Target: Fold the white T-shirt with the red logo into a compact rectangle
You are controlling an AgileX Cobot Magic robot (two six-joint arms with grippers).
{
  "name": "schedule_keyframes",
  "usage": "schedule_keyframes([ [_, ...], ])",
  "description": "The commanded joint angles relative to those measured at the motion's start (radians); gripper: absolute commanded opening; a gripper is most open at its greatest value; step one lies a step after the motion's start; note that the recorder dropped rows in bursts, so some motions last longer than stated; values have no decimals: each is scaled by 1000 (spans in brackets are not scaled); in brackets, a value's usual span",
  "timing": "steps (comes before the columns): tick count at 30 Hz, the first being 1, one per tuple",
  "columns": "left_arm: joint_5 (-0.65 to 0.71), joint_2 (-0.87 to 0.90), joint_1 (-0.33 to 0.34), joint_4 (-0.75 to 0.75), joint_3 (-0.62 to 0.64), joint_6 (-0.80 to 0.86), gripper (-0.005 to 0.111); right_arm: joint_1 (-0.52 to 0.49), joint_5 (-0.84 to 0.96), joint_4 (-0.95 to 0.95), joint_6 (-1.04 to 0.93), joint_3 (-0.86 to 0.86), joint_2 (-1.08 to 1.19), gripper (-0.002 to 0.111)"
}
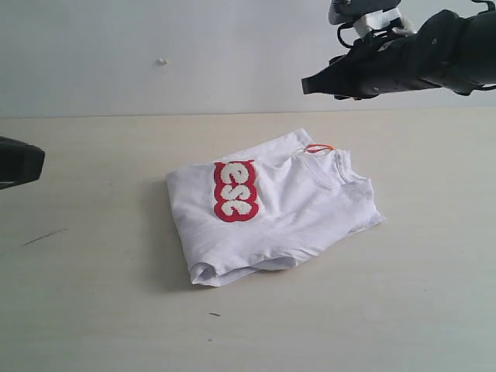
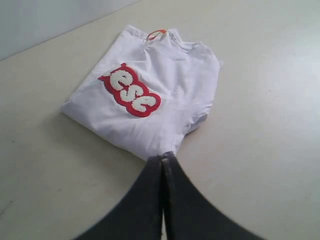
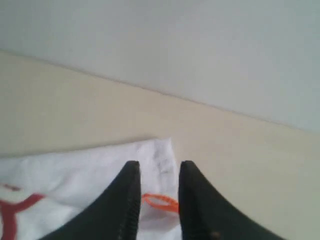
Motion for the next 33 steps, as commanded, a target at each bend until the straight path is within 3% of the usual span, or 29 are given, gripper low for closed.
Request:
schedule_keyframes([
  [1, -6, -8, 2, -2, 2, -6, 0, 26, 188, 13, -6, -7, 38, 0],
  [16, -6, -10, 2, -4, 0, -6, 0, 75, 269, 13, -3, -7, 232, 0],
  [22, -28, -98, 2, 25, 0, -6, 0, 79, 240, 13, 11, 81, -67, 0],
  [26, -84, -227, 2, 68, 21, -14, 0, 79, 79, 20, 11, 271, -343, 0],
  [33, -220, -466, 2, 143, 116, -103, 0, 79, 20, 22, 48, 519, -840, 0],
])
